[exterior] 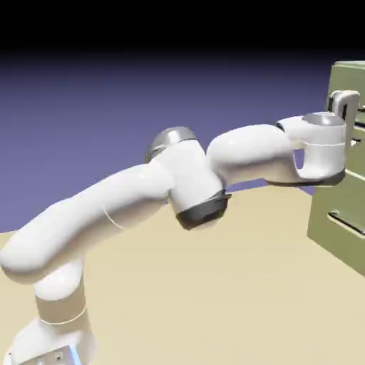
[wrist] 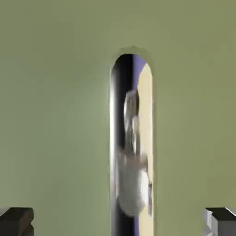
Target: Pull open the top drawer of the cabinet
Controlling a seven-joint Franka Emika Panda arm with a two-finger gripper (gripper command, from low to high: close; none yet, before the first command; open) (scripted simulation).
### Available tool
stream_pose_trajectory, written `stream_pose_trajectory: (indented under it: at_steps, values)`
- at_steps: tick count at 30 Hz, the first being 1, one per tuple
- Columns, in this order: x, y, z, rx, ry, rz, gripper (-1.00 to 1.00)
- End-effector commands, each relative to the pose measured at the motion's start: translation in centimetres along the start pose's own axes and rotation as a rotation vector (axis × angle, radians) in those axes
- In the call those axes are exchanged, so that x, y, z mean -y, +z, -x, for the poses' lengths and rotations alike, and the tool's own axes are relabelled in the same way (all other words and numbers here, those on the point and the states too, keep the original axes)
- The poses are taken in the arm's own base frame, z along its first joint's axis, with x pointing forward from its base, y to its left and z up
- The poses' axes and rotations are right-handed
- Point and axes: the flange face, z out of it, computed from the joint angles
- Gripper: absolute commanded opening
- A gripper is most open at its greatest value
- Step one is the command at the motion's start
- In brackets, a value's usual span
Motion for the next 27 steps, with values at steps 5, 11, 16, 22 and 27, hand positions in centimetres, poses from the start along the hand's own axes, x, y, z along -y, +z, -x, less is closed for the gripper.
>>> stream_pose_trajectory:
  at_steps: [5,11,16,22,27]
  values:
    - [-0.2,0.8,-0.4,-0.003,-0.003,0.000,-1.00]
    - [-0.2,-1.4,-0.4,-0.003,-0.003,0.000,-1.00]
    - [-0.2,-3.8,-0.4,-0.003,-0.003,0.000,-1.00]
    - [-0.2,-7.5,-0.4,-0.003,-0.003,0.000,-1.00]
    - [-0.2,-11.2,-0.3,-0.003,-0.003,0.000,-1.00]
